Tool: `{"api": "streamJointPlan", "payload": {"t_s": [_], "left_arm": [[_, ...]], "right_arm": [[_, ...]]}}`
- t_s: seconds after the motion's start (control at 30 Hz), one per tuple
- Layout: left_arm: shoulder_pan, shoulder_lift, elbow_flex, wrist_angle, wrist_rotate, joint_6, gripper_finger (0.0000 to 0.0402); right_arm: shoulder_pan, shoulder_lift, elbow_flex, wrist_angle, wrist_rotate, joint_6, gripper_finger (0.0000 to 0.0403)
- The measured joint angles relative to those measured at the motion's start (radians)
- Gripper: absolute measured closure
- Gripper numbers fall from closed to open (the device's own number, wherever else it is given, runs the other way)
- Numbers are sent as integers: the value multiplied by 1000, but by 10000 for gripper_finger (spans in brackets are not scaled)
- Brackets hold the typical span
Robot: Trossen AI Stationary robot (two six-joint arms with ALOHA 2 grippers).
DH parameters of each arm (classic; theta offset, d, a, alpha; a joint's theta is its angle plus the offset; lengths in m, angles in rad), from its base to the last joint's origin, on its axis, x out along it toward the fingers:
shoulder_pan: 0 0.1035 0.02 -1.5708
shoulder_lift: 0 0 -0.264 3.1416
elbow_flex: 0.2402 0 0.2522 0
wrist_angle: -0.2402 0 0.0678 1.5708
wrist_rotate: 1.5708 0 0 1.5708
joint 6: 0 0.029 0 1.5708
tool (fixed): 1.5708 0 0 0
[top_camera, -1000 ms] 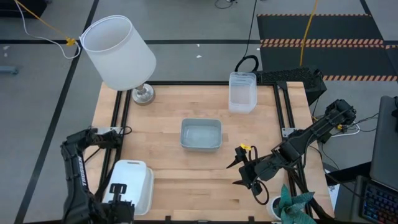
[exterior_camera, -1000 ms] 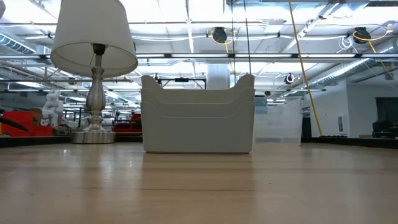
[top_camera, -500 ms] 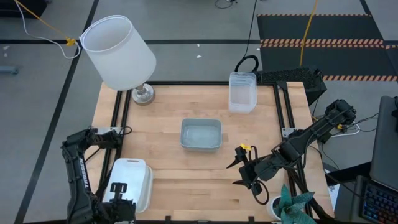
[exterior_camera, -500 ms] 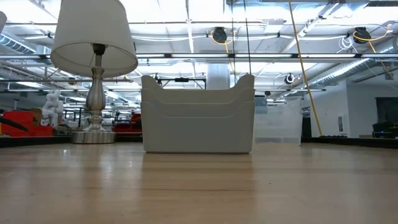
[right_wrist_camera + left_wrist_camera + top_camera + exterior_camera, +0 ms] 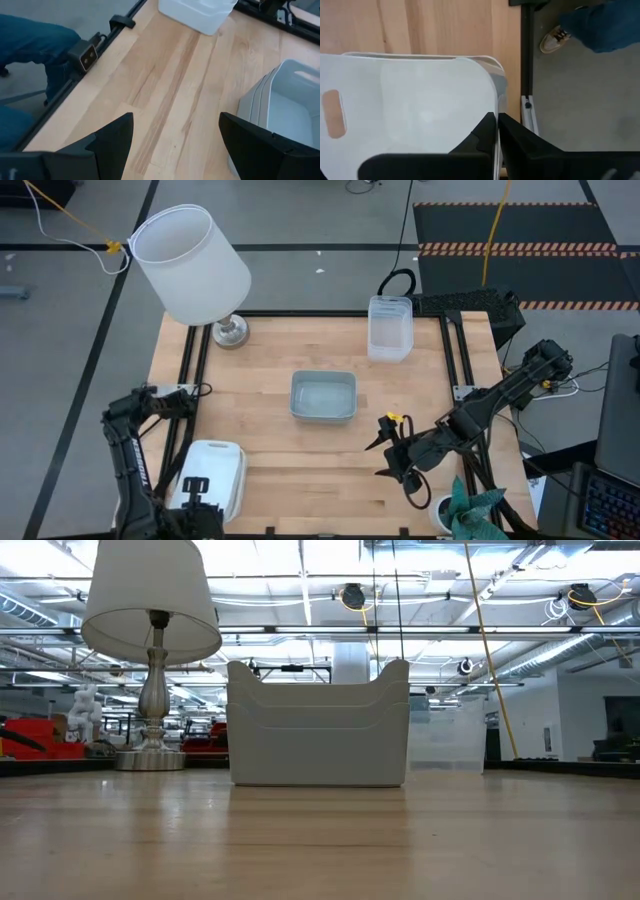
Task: Stack baskets by color
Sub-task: Stack the white bin on the stacked white bins, then return to Home Position
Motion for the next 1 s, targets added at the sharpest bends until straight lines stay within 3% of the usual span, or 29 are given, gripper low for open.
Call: {"api": "streamJointPlan", "payload": {"t_s": [0.3,0.6,1.0], "left_arm": [[12,11,-27,-7,-27,-55,377],[34,11,-90,105,-35,-48,302],[61,4,-25,117,-26,-114,293]], "right_arm": [[0,0,-31,21,0,-2,117],[0,-15,-31,22,-25,3,117],[0,-16,-31,23,-25,9,117]]}}
